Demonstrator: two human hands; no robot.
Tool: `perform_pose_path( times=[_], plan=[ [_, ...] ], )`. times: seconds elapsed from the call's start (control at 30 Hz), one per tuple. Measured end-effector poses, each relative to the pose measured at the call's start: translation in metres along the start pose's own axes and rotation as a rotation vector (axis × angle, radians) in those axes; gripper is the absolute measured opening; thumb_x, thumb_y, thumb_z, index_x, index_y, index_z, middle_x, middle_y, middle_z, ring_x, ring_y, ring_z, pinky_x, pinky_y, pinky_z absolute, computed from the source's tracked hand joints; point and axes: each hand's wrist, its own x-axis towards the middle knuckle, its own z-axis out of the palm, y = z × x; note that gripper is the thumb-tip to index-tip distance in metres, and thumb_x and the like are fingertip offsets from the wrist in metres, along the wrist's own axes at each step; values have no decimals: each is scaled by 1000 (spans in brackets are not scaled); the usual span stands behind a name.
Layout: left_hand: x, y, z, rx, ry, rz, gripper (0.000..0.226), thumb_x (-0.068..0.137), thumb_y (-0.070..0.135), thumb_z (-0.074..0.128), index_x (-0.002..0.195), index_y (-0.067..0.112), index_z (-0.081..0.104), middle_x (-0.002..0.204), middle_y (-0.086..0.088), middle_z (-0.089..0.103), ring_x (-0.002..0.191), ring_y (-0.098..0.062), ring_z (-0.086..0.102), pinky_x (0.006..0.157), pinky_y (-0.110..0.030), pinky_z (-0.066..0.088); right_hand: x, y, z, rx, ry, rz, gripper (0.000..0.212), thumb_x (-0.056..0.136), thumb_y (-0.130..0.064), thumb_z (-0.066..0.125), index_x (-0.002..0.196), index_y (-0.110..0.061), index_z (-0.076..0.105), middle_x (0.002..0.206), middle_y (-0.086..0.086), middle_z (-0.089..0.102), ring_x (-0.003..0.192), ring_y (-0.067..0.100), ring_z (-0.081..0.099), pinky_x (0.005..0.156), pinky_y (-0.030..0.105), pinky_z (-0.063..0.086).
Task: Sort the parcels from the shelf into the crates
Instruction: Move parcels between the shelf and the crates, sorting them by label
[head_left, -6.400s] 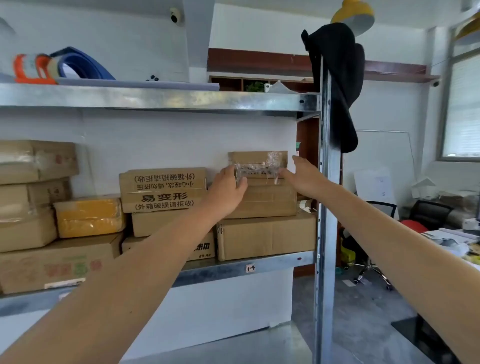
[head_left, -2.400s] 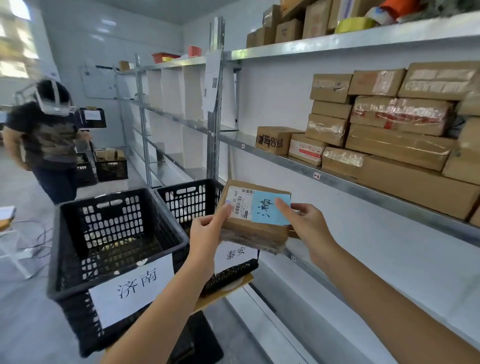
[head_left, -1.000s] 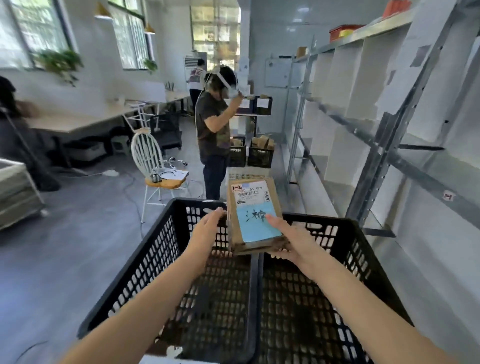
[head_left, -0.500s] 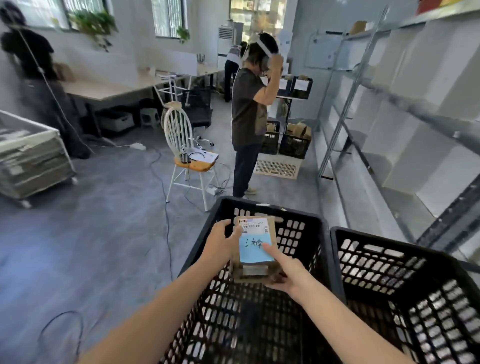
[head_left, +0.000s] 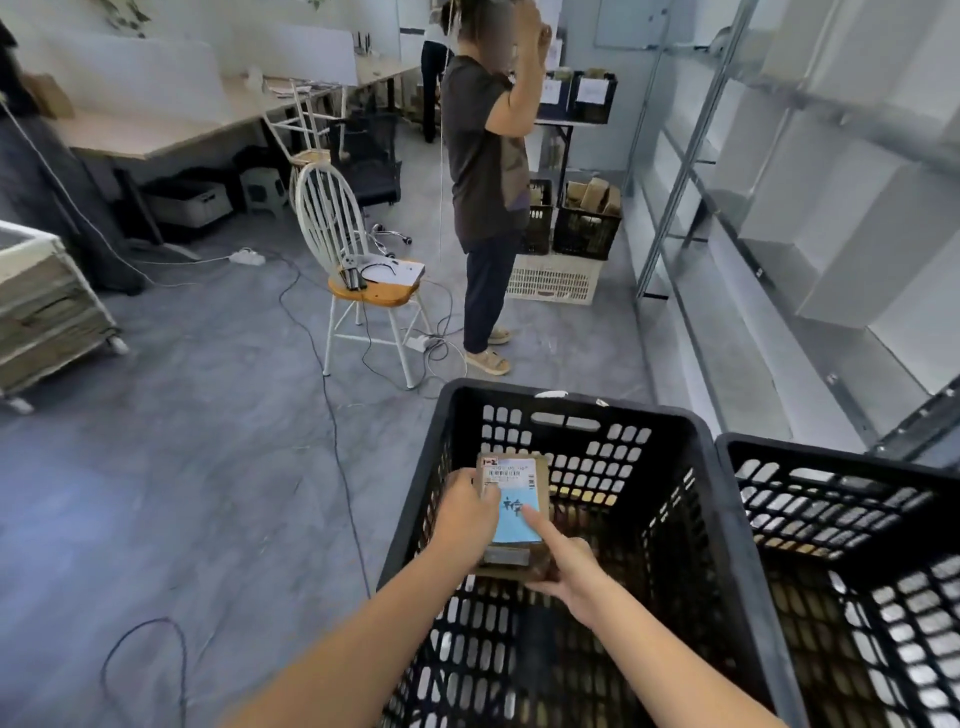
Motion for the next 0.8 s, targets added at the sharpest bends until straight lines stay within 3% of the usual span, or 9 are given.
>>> perform_pose_path(
  times=[0.07, 0.17, 0.3, 0.37, 0.47, 0.6, 0.7, 0.8],
  plan=[
    [3, -4, 7, 2, -18, -29, 34, 103, 18, 46, 136, 10, 47, 128, -10, 58, 99, -19, 67, 74, -30, 61, 12, 6, 6, 14, -12, 18, 54, 67, -59, 81, 101, -24, 60, 94, -3, 74, 100, 16, 65, 95, 52, 53],
    [1, -4, 11, 22, -30, -13, 45, 103, 17, 46, 147, 16, 39, 140, -6, 47, 112, -22, 60, 85, -36, 59, 25, 13, 17, 16, 56, 61, 53, 70, -55, 82, 93, -21, 47, 88, -7, 57, 84, 12, 57, 94, 50, 53],
    [5, -5, 10, 37, -25, 67, 44, 102, 14, 46, 146, 16, 43, 141, -6, 49, 118, -23, 58, 93, -41, 56, 42, 20, 31, -35, 148, 102, 58, 79, -50, 77, 116, -12, 54, 81, -9, 52, 75, 6, 51, 83, 35, 52],
    [10, -6, 8, 61, -21, 68, 45, 103, 15, 46, 147, 17, 41, 143, -5, 47, 120, -22, 57, 89, -35, 57, 48, 23, 36, 6, 160, 92, 62, 82, -47, 75, 126, -9, 54, 82, -9, 54, 75, 5, 51, 83, 33, 49],
    [15, -9, 8, 93, -32, 36, 47, 103, 17, 47, 149, 19, 38, 146, -2, 41, 118, -17, 56, 70, -19, 56, 55, 27, 42, 31, 191, 71, 49, 83, -48, 73, 114, -14, 56, 85, -6, 59, 77, 7, 53, 81, 34, 47],
    [16, -11, 12, 162, -47, 50, 49, 102, 17, 48, 149, 17, 35, 148, -2, 38, 111, -10, 48, 81, -23, 53, 59, 26, 47, -44, 285, 39, 32, 90, -42, 68, 105, -15, 60, 82, -6, 60, 76, 10, 59, 72, 30, 56],
    [13, -8, 11, 183, -58, 86, 49, 101, 15, 49, 148, 16, 37, 145, -2, 41, 114, -14, 52, 79, -23, 53, 53, 21, 43, -275, 332, -59, 38, 97, -40, 57, 114, -8, 67, 86, -3, 65, 78, 12, 62, 78, 35, 60],
    [8, 0, 3, 141, -47, 146, 44, 101, 15, 50, 144, 18, 43, 137, -3, 50, 108, -15, 59, 79, -27, 56, 40, 11, 35, -609, 437, -223, 47, 105, -45, 33, 127, -13, 59, 113, 4, 64, 102, 20, 61, 84, 32, 50]
  ],
)
